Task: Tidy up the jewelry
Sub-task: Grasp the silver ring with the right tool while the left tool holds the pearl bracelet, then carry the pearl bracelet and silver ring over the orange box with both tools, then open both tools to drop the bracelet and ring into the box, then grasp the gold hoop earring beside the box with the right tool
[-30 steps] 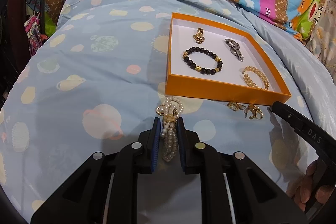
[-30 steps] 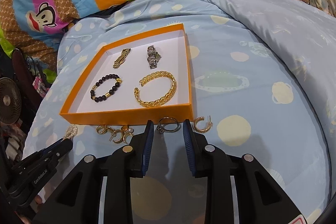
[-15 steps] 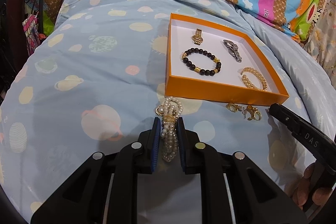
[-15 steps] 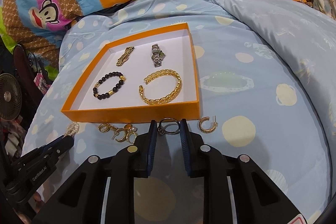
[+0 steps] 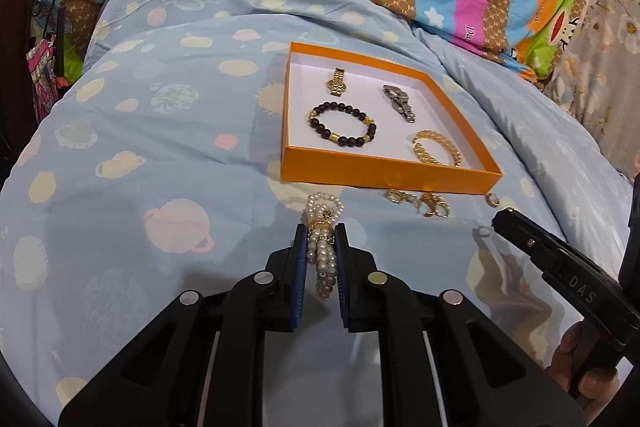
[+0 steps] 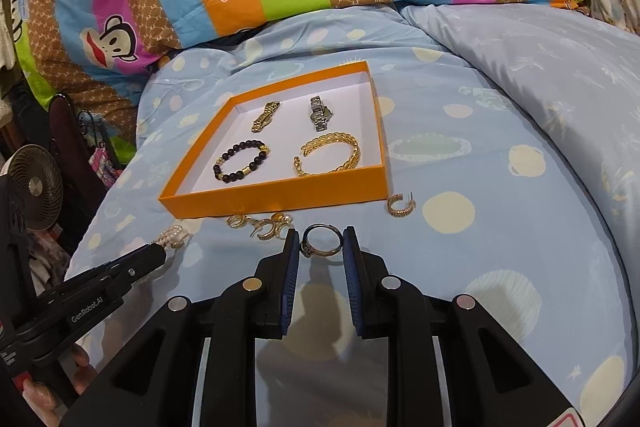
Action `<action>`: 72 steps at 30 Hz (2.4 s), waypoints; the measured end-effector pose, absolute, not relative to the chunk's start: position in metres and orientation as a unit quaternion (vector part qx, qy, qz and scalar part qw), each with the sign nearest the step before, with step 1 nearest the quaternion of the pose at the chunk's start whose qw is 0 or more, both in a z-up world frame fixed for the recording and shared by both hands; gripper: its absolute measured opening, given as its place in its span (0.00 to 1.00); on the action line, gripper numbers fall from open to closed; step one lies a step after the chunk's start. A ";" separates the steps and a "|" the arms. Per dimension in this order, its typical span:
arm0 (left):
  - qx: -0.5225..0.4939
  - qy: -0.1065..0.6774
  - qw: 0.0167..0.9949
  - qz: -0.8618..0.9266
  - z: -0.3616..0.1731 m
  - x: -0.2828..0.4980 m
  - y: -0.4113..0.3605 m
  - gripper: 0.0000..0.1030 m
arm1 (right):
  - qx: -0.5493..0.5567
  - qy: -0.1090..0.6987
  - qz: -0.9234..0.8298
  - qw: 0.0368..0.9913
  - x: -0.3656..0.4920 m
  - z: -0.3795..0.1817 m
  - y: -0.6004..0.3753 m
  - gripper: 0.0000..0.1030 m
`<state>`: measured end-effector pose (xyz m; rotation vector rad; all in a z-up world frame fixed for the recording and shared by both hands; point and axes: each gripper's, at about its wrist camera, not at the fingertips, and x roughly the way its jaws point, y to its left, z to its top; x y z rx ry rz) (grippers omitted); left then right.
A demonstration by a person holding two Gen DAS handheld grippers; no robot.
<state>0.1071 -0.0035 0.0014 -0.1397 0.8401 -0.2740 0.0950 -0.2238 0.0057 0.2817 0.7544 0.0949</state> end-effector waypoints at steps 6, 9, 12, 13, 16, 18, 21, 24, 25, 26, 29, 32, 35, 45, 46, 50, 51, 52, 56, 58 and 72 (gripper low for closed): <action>-0.071 0.393 0.906 -0.144 0.020 0.097 -0.004 0.12 | 0.144 0.348 0.052 0.925 0.086 0.021 -0.227 0.20; -0.072 0.388 0.907 -0.148 0.031 0.099 -0.005 0.12 | 0.145 0.336 0.059 0.929 0.089 0.035 -0.228 0.20; -0.070 0.376 0.912 -0.150 0.048 0.107 -0.007 0.12 | 0.142 0.324 0.065 0.933 0.099 0.049 -0.229 0.20; -0.068 0.370 0.914 -0.150 0.055 0.112 -0.008 0.12 | 0.139 0.320 0.065 0.935 0.103 0.054 -0.229 0.20; -0.051 0.350 0.924 -0.147 0.071 0.127 -0.014 0.12 | 0.133 0.310 0.067 0.939 0.121 0.063 -0.227 0.20; -0.040 0.340 0.929 -0.143 0.078 0.141 -0.020 0.12 | 0.133 0.307 0.069 0.940 0.136 0.066 -0.227 0.20; -0.034 0.338 0.930 -0.138 0.080 0.165 -0.025 0.12 | 0.136 0.313 0.065 0.938 0.163 0.064 -0.229 0.20; -0.036 0.343 0.928 -0.137 0.076 0.194 -0.030 0.12 | 0.137 0.320 0.058 0.936 0.186 0.058 -0.231 0.20; -0.037 0.345 0.927 -0.139 0.074 0.201 -0.031 0.12 | 0.137 0.322 0.058 0.935 0.192 0.055 -0.231 0.20; -0.038 0.348 0.927 -0.138 0.071 0.209 -0.032 0.12 | 0.138 0.324 0.056 0.934 0.198 0.053 -0.231 0.20; -0.039 0.357 0.923 -0.136 0.061 0.230 -0.037 0.12 | 0.137 0.331 0.053 0.932 0.214 0.043 -0.230 0.20; -0.034 0.362 0.922 -0.131 0.050 0.244 -0.042 0.12 | 0.133 0.338 0.053 0.930 0.225 0.033 -0.227 0.20; -0.034 0.362 0.922 -0.130 0.042 0.254 -0.045 0.12 | 0.126 0.341 0.053 0.930 0.231 0.026 -0.225 0.20; -0.055 0.367 0.921 -0.122 0.021 0.270 -0.044 0.18 | 0.092 0.334 0.032 0.938 0.240 0.019 -0.218 0.22; -0.057 0.366 0.921 -0.119 0.022 0.270 -0.043 0.29 | 0.092 0.332 0.029 0.938 0.240 0.019 -0.218 0.26; -0.071 0.348 0.929 -0.106 0.029 0.265 -0.035 0.42 | 0.105 0.317 0.020 0.942 0.234 0.021 -0.227 0.38; -0.074 0.345 0.930 -0.104 0.031 0.264 -0.033 0.42 | 0.108 0.313 0.018 0.943 0.232 0.022 -0.229 0.41; -0.079 0.342 0.931 -0.102 0.033 0.262 -0.030 0.42 | 0.111 0.310 0.016 0.944 0.230 0.024 -0.230 0.43; -0.088 0.323 0.938 -0.088 0.041 0.245 -0.016 0.42 | 0.120 0.299 0.008 0.947 0.215 0.026 -0.237 0.44; -0.091 0.317 0.940 -0.082 0.043 0.233 -0.007 0.42 | 0.133 0.297 0.009 0.945 0.205 0.027 -0.243 0.44; -0.071 0.351 0.931 -0.072 0.016 0.159 0.018 0.42 | 0.124 0.338 -0.004 0.933 0.129 0.010 -0.245 0.44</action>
